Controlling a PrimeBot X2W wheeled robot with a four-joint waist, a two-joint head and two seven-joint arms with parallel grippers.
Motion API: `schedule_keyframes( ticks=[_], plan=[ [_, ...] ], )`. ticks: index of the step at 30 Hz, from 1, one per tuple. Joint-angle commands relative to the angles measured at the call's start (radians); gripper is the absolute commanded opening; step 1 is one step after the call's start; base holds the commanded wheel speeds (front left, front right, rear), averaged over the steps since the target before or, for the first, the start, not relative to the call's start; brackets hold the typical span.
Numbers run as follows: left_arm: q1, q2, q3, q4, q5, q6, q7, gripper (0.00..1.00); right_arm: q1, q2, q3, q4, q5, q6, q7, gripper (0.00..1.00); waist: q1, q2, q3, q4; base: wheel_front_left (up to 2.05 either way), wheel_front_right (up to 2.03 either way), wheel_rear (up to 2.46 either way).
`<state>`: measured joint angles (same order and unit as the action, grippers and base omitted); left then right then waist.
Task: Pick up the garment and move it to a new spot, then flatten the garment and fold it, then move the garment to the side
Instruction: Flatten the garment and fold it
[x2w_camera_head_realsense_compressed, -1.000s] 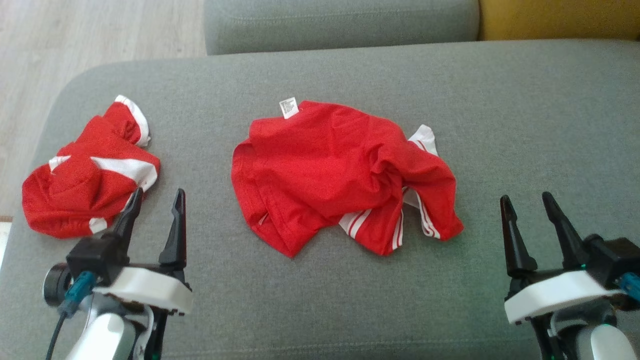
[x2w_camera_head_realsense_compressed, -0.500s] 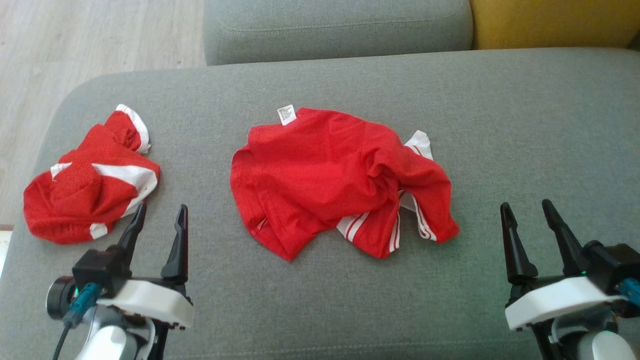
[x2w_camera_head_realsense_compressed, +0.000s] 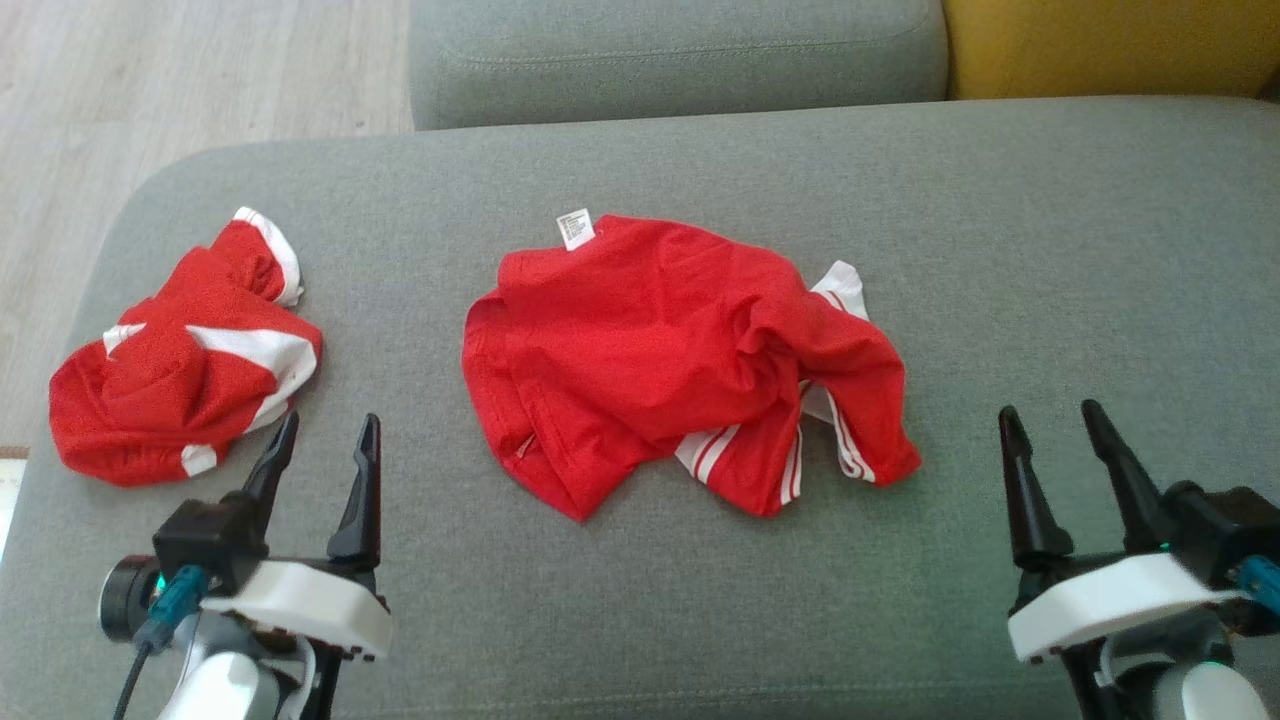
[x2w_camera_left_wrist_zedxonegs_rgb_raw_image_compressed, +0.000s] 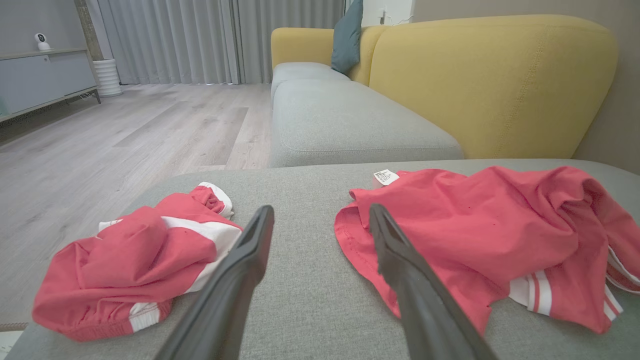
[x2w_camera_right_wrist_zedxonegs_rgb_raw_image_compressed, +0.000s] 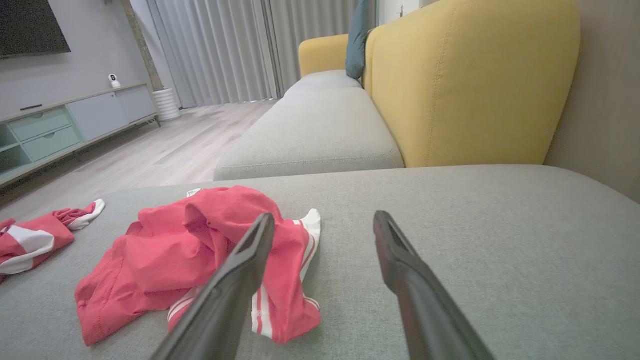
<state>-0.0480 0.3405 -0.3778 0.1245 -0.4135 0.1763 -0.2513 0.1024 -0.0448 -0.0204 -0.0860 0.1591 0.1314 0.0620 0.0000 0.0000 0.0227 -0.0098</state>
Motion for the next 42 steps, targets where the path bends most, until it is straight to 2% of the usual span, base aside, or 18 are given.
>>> schedule_keyframes(
  ticks=[1,10,17,23,24,25,28,31,37,42],
  plan=[
    [-0.067,0.017,0.037,-0.027,0.014,0.004,-0.010,1.00,-0.026,-0.005,0.026,-0.033,0.006,-0.001,0.004,1.00,0.0000,0.0000,0.003,0.002,0.00,0.00,0.00],
    [-0.108,0.013,0.018,-0.043,0.026,-0.004,-0.009,1.00,-0.056,-0.005,0.086,0.059,-0.010,-0.001,0.014,1.00,0.0000,0.0000,0.057,0.041,0.00,0.00,0.00],
    [-0.163,-0.004,0.005,-0.048,0.037,-0.016,-0.009,1.00,-0.122,-0.005,0.159,0.218,-0.026,-0.001,0.006,1.00,0.0000,0.0000,0.120,0.084,0.00,0.00,0.00],
    [-0.205,-0.021,0.000,-0.044,0.050,-0.028,-0.010,1.00,-0.222,-0.005,0.147,0.365,-0.095,-0.001,-0.013,1.00,0.0000,0.0000,0.164,0.099,0.00,0.00,0.00],
    [-0.210,-0.023,0.000,-0.043,0.052,-0.031,-0.010,1.00,-0.235,-0.005,0.140,0.388,-0.104,-0.001,-0.011,0.72,0.0000,0.0000,0.169,0.100,0.00,0.00,0.00],
    [-0.215,-0.026,0.000,-0.042,0.054,-0.033,-0.010,1.00,-0.247,-0.005,0.134,0.403,-0.107,-0.001,-0.014,0.00,0.0000,0.0000,0.174,0.100,0.00,0.00,0.00],
    [-0.225,-0.031,0.004,-0.040,0.063,-0.040,-0.010,1.00,-0.272,-0.005,0.120,0.414,-0.109,-0.001,-0.047,0.00,0.0000,0.0000,0.184,0.096,0.00,0.00,0.00],
    [-0.227,-0.036,0.011,-0.039,0.070,-0.044,-0.010,1.00,-0.270,-0.005,0.086,0.367,-0.117,-0.001,-0.087,0.00,0.0000,0.0000,0.188,0.090,0.00,0.00,0.00],
    [-0.227,-0.044,0.028,-0.049,0.083,-0.051,-0.010,1.00,-0.239,-0.021,-0.004,0.159,-0.163,-0.001,-0.093,0.00,0.0000,0.0000,0.198,0.069,0.00,0.00,0.00],
    [-0.234,-0.050,0.041,-0.059,0.092,-0.060,-0.010,1.00,-0.270,-0.076,-0.052,0.029,-0.171,-0.001,-0.039,0.00,0.0000,0.0000,0.222,0.059,0.00,0.00,0.00]
  ],
)
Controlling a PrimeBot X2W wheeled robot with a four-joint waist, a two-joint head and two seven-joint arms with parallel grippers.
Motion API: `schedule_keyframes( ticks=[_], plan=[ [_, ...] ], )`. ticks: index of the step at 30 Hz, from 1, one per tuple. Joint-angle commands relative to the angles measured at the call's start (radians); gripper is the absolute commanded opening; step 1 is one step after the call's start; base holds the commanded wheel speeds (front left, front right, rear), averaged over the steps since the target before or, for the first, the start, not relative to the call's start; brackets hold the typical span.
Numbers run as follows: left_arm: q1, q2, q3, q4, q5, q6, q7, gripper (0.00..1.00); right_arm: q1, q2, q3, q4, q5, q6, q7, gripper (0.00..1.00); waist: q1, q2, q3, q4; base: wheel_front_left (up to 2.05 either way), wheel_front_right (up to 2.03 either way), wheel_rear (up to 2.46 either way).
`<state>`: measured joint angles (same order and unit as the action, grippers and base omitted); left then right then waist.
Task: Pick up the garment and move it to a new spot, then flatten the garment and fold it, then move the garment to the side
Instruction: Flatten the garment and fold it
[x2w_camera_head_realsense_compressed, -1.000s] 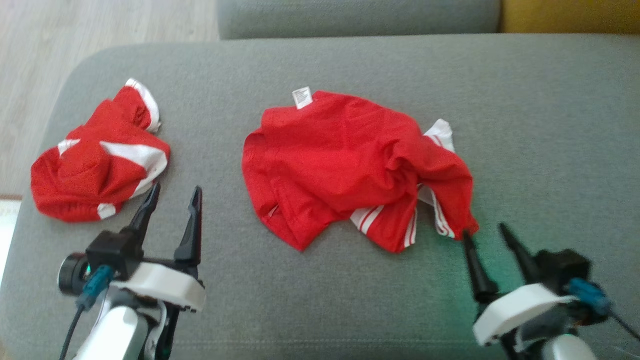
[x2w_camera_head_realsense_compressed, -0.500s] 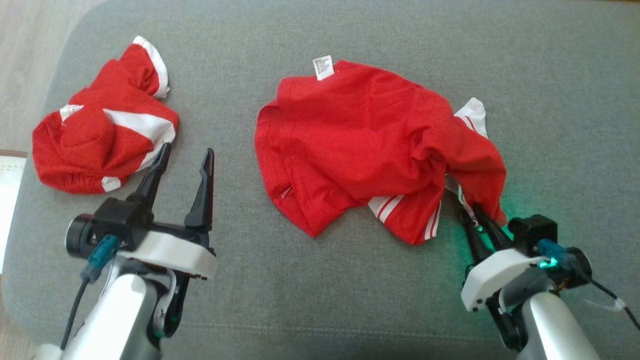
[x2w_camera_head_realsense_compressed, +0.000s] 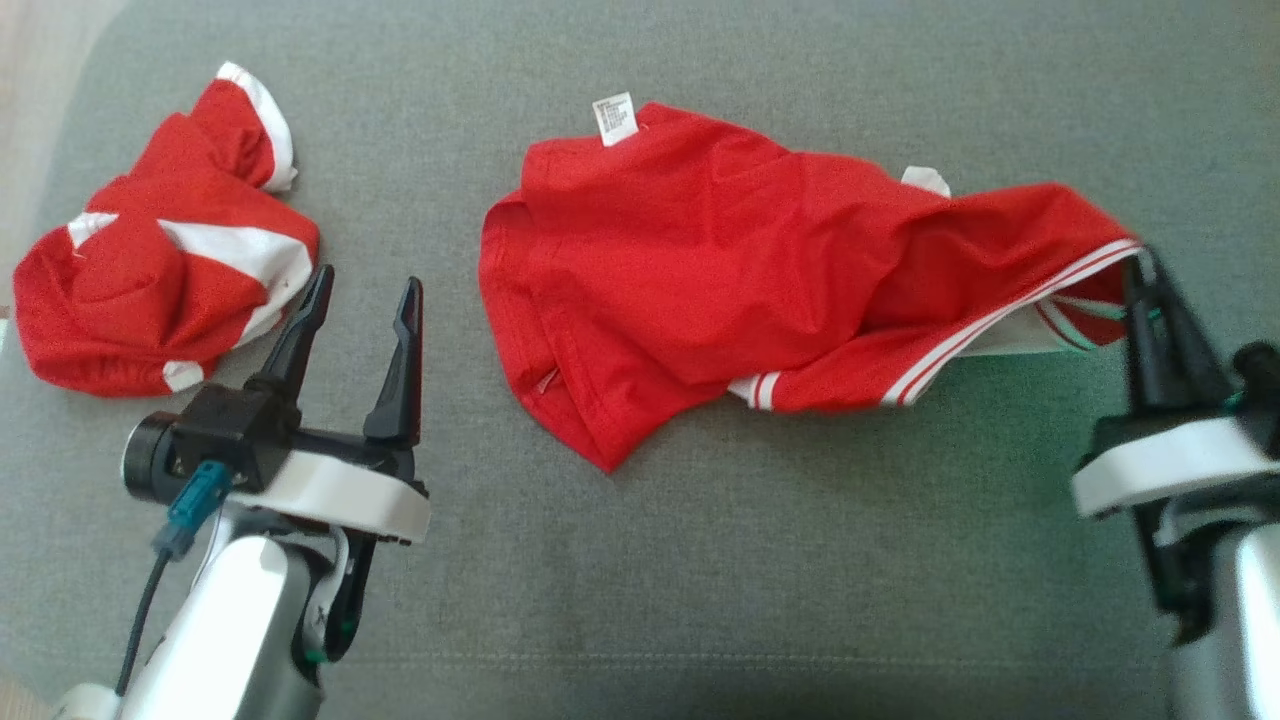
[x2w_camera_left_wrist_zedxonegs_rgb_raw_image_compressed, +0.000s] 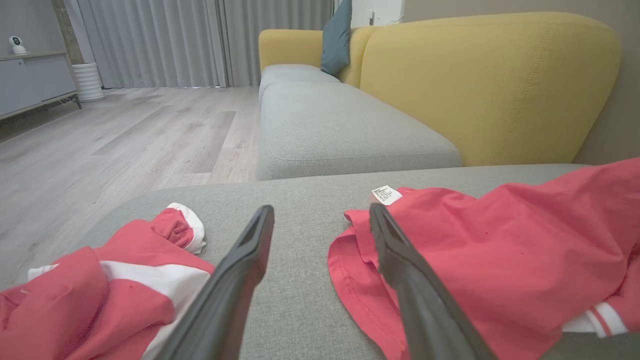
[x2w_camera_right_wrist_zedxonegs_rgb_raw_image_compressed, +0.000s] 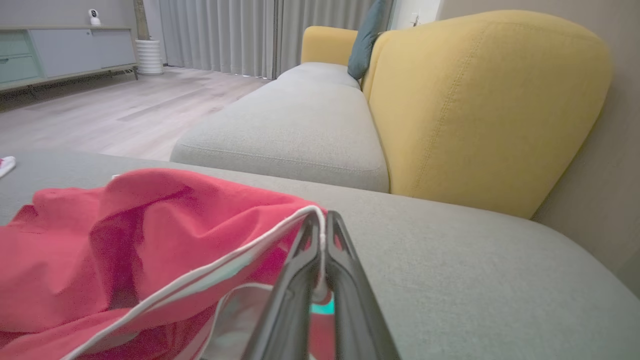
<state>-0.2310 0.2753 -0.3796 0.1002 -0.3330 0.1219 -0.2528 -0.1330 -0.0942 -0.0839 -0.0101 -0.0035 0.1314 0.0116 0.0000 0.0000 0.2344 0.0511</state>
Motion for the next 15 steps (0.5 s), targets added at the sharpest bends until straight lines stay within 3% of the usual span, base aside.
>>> schedule_keyframes(
  ticks=[1,9,15],
  plan=[
    [-0.054,0.014,0.044,-0.036,0.013,-0.008,-0.009,1.00,-0.050,-0.039,0.007,-0.058,-0.005,-0.001,0.022,0.00,0.0000,0.0000,0.016,-0.003,0.00,0.00,0.00],
    [-0.084,0.000,0.054,-0.037,0.024,-0.026,-0.009,1.00,-0.206,-0.118,-0.002,-0.026,0.030,-0.001,0.082,0.00,0.0000,0.0000,0.074,0.015,0.00,0.00,0.00],
    [-0.117,-0.016,0.069,-0.037,0.035,-0.042,-0.009,1.00,-0.344,-0.171,-0.005,0.140,0.053,-0.001,0.084,0.00,0.0000,0.0000,0.136,0.035,0.00,0.00,0.00]
  ],
)
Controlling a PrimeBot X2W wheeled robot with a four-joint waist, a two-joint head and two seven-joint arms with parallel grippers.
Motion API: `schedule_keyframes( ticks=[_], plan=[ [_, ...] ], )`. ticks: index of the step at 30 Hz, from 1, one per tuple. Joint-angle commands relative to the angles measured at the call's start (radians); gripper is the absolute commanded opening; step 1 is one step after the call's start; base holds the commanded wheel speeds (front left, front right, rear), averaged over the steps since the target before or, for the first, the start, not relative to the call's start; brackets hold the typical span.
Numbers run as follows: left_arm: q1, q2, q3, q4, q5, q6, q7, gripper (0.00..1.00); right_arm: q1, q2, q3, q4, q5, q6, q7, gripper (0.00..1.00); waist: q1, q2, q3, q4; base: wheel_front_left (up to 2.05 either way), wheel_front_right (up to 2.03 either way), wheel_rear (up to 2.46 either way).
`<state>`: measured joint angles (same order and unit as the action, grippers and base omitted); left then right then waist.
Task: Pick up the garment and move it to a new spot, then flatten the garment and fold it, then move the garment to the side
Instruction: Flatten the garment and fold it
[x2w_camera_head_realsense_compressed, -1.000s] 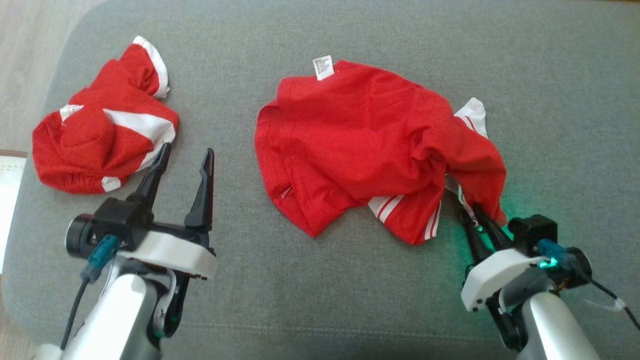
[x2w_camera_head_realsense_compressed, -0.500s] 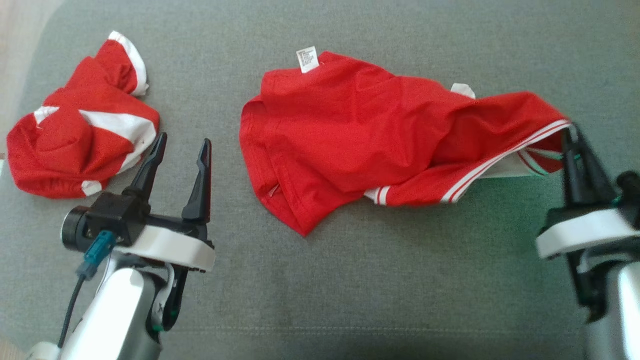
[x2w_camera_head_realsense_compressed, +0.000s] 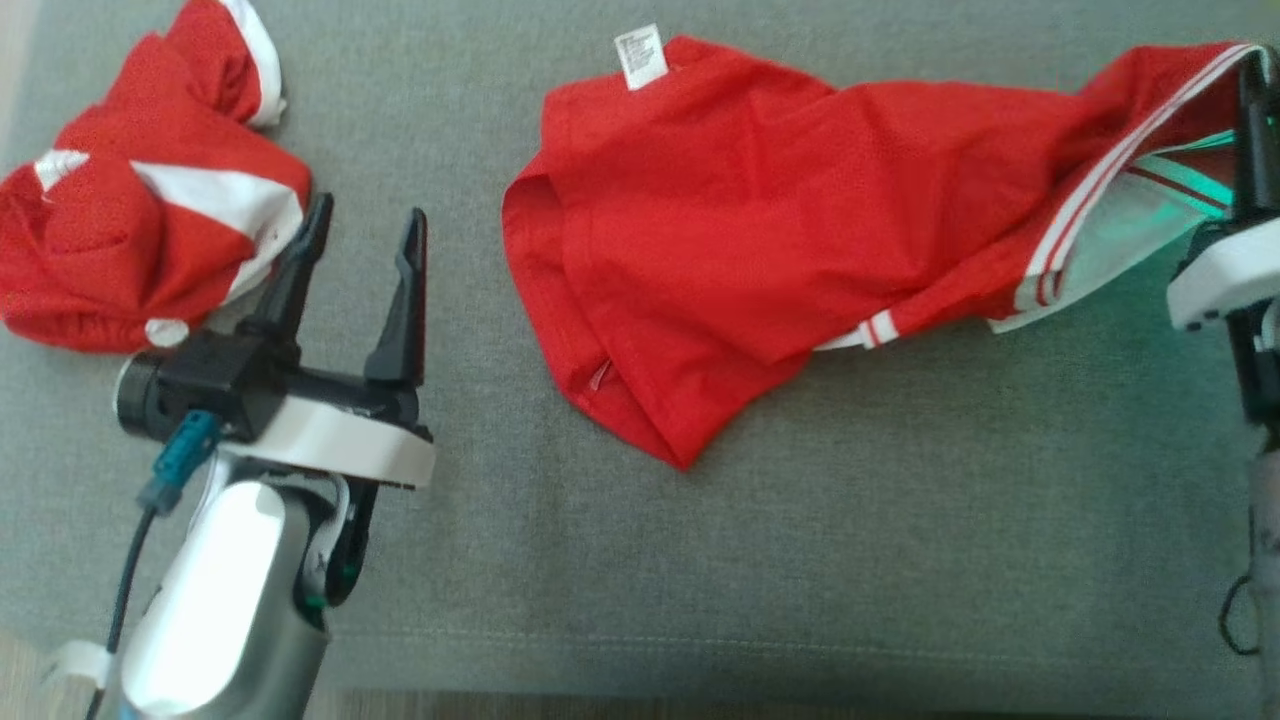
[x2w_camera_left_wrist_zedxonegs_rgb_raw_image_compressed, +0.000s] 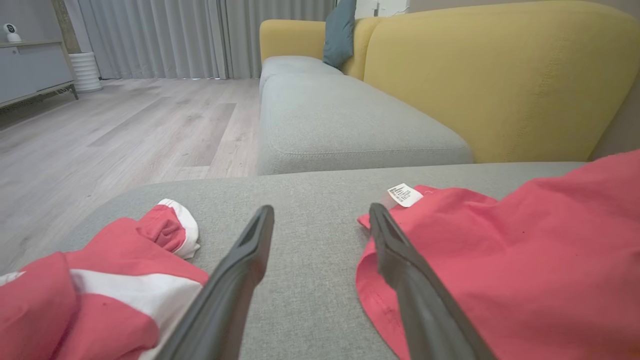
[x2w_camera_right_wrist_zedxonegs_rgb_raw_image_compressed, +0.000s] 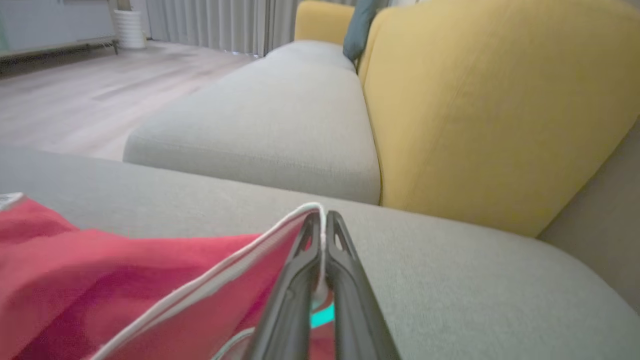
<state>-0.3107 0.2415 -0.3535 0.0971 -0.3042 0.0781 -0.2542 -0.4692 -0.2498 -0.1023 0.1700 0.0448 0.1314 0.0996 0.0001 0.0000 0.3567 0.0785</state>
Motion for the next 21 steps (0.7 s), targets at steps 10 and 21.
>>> schedule_keyframes(
  ticks=[10,21],
  plan=[
    [-0.046,-0.013,0.074,-0.023,0.035,-0.028,-0.008,1.00,-0.072,-0.007,0.007,0.300,0.030,-0.001,-0.135,1.00,-0.0001,0.0000,0.029,0.012,0.00,0.00,0.00],
    [0.038,-0.025,0.118,-0.018,0.047,-0.030,-0.008,1.00,0.202,0.119,0.007,0.008,0.071,-0.001,-0.205,1.00,-0.0001,0.0000,-0.067,-0.031,0.00,0.00,0.00]
  ],
)
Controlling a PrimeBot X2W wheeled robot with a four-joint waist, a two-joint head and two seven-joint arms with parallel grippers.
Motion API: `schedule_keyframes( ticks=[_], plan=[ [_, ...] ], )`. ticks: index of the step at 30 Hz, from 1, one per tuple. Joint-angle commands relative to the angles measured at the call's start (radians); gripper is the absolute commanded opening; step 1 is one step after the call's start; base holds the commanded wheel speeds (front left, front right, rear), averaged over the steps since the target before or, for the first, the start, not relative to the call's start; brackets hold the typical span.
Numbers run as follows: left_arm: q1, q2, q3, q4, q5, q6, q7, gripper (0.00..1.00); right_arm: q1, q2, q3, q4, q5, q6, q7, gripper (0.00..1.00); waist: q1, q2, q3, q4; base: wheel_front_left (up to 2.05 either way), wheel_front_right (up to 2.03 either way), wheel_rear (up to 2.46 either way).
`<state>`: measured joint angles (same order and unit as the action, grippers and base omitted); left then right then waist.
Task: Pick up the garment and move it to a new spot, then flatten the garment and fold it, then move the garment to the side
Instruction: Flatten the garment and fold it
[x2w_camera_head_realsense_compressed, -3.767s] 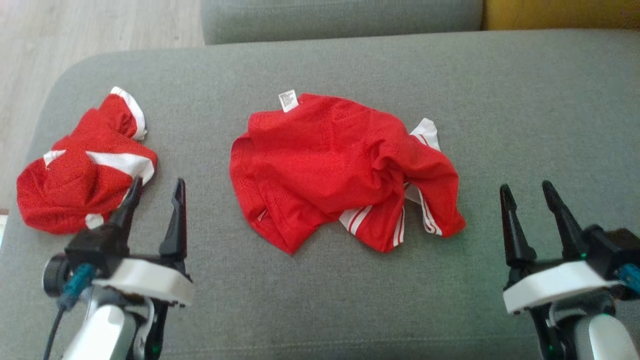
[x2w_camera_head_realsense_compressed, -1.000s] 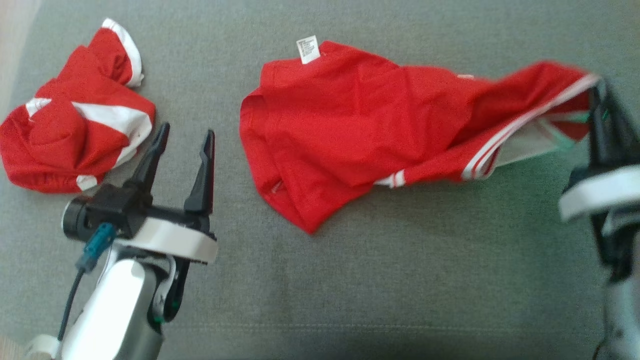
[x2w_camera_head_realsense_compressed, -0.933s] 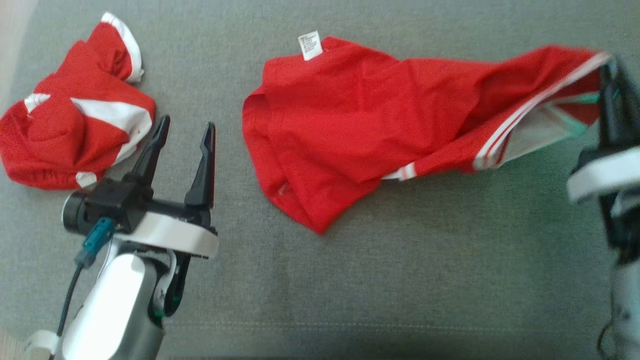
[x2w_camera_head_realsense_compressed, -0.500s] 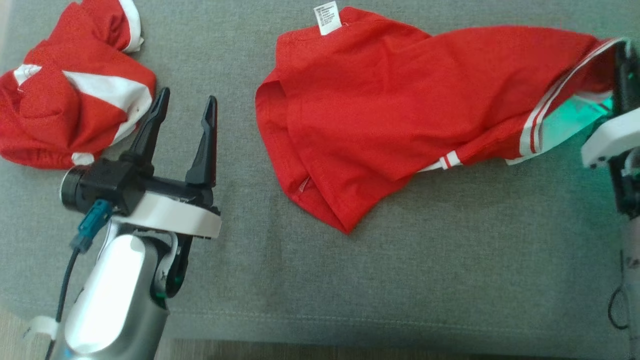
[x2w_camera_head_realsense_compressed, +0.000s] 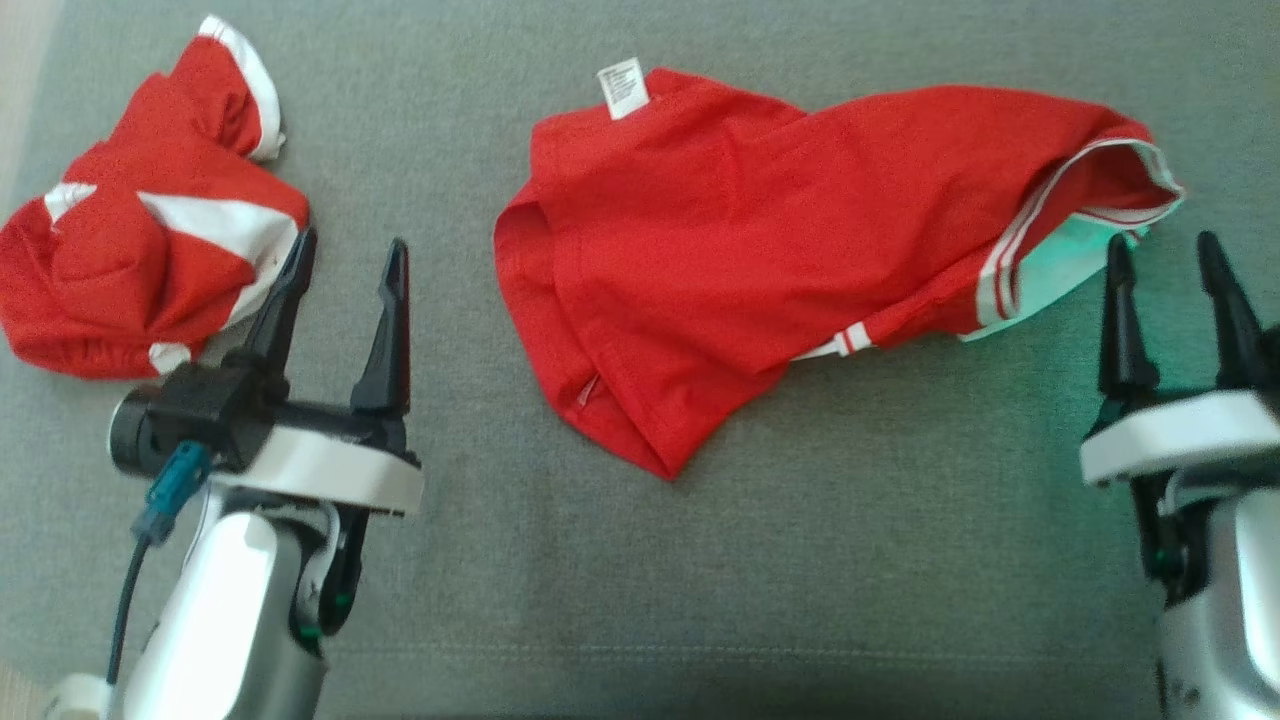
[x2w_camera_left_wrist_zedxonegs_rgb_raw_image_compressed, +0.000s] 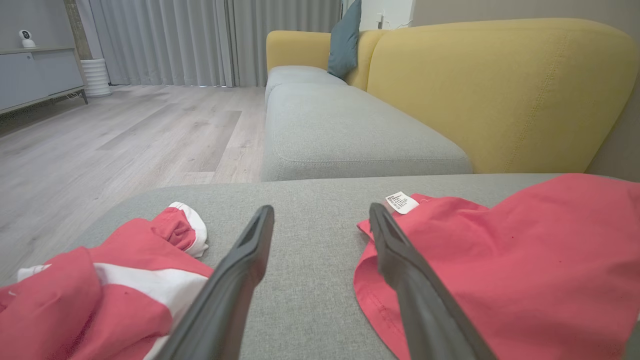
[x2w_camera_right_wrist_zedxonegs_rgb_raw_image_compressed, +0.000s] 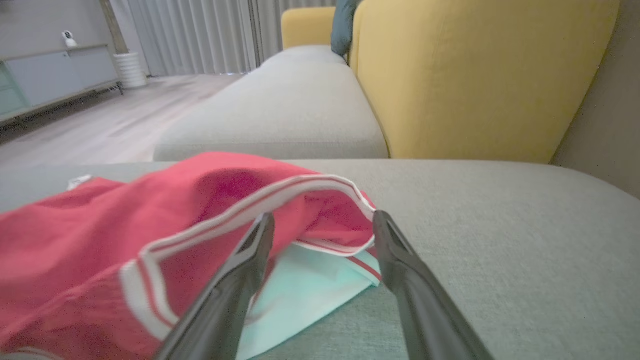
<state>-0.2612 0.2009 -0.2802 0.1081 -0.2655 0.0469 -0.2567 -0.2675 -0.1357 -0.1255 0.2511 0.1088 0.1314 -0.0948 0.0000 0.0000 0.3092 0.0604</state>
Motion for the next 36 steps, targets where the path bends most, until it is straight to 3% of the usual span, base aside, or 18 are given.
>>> schedule_keyframes(
  ticks=[1,6,11,36],
  plan=[
    [-0.002,0.015,0.049,-0.031,0.009,0.003,-0.005,1.00,0.023,0.014,0.038,-0.117,0.009,-0.001,-0.009,1.00,0.0000,0.0000,-0.028,-0.017,0.00,0.00,0.00],
    [0.046,0.016,0.058,-0.037,0.012,0.010,-0.005,1.00,0.115,0.050,0.082,-0.285,0.016,-0.001,0.026,1.00,0.0000,0.0000,-0.073,-0.028,0.00,0.00,0.00],
    [0.086,0.017,0.051,-0.042,0.014,0.014,-0.005,1.00,0.191,0.070,0.126,-0.372,0.023,-0.001,0.062,1.00,0.0000,0.0000,-0.110,-0.031,0.00,0.00,0.00],
    [0.097,0.025,0.011,-0.071,0.013,0.021,0.015,1.00,0.238,0.085,0.131,-0.420,0.034,-0.001,0.099,1.00,0.0000,0.0000,-0.113,-0.034,0.00,0.00,0.00]
  ],
)
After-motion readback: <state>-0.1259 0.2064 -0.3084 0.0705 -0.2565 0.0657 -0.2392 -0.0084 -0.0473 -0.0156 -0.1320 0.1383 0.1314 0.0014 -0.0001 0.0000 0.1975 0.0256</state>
